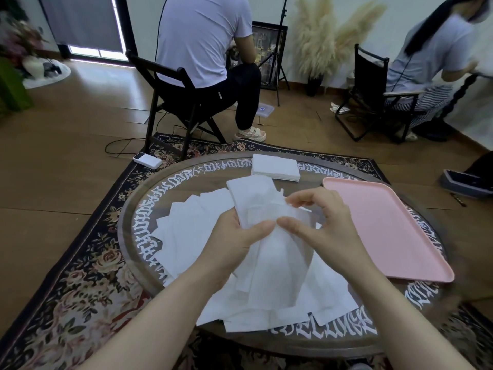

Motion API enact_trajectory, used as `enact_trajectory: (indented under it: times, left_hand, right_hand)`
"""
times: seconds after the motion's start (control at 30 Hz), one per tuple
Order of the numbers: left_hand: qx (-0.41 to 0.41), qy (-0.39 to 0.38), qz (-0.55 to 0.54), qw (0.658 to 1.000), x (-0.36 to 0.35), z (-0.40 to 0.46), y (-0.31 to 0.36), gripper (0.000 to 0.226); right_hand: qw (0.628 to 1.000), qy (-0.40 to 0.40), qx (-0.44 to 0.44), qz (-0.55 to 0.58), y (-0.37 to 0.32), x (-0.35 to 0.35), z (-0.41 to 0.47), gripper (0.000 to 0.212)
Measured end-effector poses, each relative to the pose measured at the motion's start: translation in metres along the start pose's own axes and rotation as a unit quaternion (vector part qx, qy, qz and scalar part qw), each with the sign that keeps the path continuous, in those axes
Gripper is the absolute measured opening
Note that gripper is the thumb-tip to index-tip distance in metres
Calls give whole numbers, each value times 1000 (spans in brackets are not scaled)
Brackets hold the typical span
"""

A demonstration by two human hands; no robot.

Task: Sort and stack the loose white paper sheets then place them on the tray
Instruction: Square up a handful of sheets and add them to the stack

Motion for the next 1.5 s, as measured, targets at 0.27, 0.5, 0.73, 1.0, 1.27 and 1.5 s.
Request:
enact_trajectory:
  times: [0.27,0.5,0.73,1.0,1.27,1.5]
  left_hand:
    - [-12,52,-6,999,6,4,1,15]
    - [31,130,-94,987,15,8,-1,11]
    - [43,121,-111,986,14,9,-1,16]
    - [42,74,-96,992,-3,-1,-7,22]
    - [45,74,-109,990,-4,-2,-5,23]
    - [62,73,-133,987,-4,-3,-5,24]
  right_hand:
    - [980,-53,-134,134,21,3,0,28]
    - [916,-115,-267,276,38,-21,-15,18]
    - [856,-1,-321,404,46,-5,0,31]
    - [905,-66,-288,306,38,-21,-14,29]
    - [912,-73,-272,299,35,-19,-13,27]
    - [917,-84,-254,297,33,-21,-14,23]
Point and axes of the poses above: each hand's wrist, its own z-axis towards the middle knuckle, its own x-axis out of the back of the hand, y = z × x, the point moved 6 cm from there along z, towards the middle knuckle, and after that the axes turned 12 degrees about y, right-handed, at the moved point
